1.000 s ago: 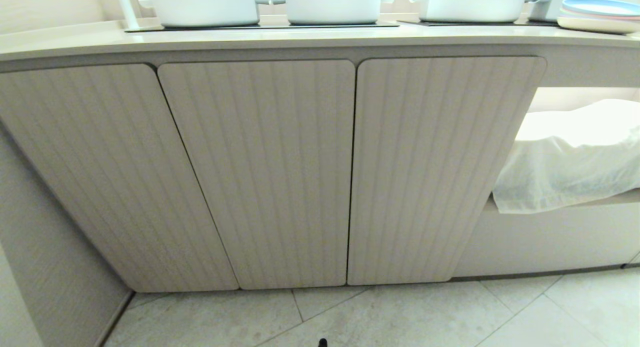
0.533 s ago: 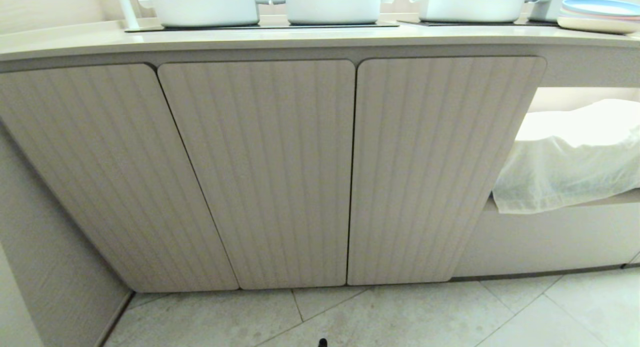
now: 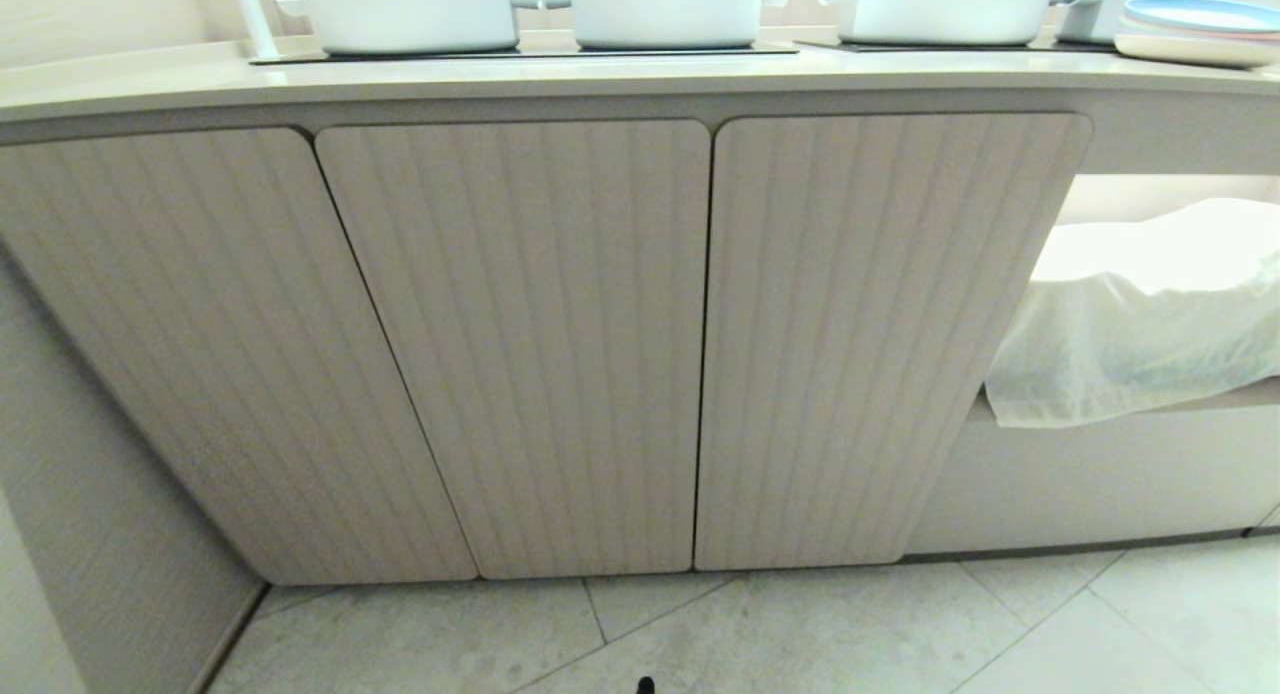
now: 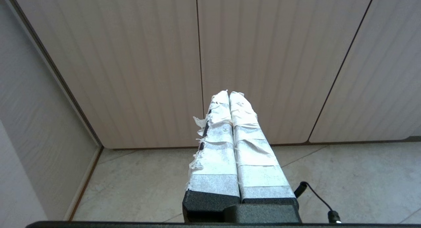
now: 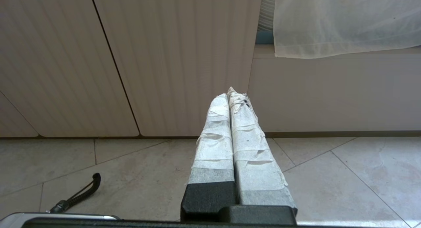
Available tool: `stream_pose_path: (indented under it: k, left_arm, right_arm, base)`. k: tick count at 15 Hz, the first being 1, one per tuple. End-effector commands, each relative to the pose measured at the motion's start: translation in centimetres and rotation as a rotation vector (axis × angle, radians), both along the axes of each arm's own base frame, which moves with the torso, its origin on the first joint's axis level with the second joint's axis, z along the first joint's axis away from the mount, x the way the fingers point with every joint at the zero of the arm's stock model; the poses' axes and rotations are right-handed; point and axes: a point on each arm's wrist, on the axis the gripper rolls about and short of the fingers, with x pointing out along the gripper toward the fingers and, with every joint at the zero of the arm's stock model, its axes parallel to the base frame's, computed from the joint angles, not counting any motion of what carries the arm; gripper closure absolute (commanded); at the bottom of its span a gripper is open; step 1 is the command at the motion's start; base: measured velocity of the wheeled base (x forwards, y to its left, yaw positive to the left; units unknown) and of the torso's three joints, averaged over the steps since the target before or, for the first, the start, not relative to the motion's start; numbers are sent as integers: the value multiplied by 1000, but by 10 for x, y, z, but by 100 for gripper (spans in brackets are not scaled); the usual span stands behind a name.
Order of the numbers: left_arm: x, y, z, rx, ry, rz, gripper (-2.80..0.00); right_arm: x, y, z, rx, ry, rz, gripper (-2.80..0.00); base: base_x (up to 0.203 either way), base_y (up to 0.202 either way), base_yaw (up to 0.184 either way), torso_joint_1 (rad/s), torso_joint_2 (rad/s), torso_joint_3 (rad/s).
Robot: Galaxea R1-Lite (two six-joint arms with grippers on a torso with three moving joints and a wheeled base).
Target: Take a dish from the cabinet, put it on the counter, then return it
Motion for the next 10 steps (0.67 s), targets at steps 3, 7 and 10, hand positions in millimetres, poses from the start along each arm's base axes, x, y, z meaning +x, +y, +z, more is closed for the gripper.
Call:
stream_pose_path:
  k: [3,7,10]
  left_arm:
    - [0,0,0,0,-2,0,0]
    - [0,0,0,-1,-1,0,0]
    - [0,0,0,0,-2,2,0]
  right_arm:
    - [0,0,0,-2,1,0,0]
    - [0,-1,0,2,0,-25,0]
    - [0,-1,0,11,-1,-23,0]
  base:
    - [0,0,0,0,0,0]
    - [0,0,0,0,0,0]
    - [0,0,0,0,0,0]
